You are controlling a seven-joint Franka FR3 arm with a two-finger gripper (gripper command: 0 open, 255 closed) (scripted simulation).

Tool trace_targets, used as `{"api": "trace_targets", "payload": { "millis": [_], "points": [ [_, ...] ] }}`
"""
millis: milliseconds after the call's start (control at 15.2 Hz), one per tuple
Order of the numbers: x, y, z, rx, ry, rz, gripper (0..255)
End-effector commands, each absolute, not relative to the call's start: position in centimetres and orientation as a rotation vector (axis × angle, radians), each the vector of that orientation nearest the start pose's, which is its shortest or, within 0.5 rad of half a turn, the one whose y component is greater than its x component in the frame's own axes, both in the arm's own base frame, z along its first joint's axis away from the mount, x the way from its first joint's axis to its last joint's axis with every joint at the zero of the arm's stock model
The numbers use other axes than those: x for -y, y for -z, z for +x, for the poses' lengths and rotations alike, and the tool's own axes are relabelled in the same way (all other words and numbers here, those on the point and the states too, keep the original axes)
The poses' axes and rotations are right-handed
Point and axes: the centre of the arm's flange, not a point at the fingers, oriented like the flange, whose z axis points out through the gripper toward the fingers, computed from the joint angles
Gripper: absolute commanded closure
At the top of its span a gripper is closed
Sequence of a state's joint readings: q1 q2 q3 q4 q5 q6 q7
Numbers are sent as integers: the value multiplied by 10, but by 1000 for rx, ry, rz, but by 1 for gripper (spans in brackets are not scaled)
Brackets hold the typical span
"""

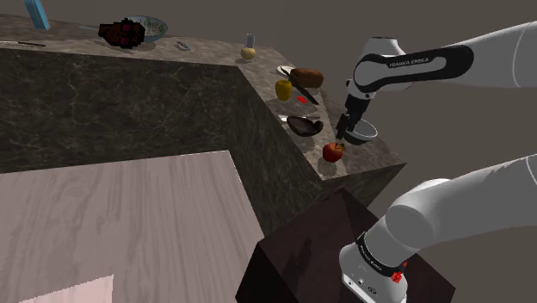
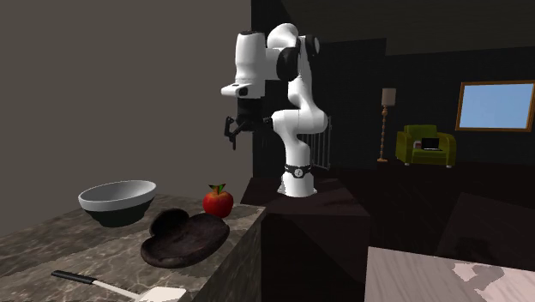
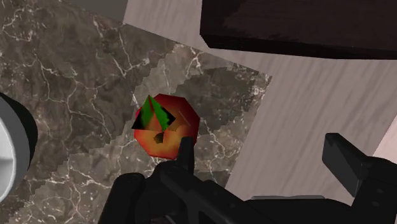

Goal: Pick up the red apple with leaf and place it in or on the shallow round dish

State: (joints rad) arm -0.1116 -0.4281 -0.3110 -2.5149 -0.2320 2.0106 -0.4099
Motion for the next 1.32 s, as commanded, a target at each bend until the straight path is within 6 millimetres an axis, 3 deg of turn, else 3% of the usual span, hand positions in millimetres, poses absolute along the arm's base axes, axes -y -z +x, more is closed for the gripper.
{"api": "trace_targets", "payload": {
  "millis": [0,528,990,1254],
  "points": [
    [198,-398,365,213,-187,-3164,0],
    [278,-333,383,243,-236,-3144,0],
    [280,-296,378,243,-236,-3144,0],
    [280,-293,377,243,-236,-3144,0]
  ]
}}
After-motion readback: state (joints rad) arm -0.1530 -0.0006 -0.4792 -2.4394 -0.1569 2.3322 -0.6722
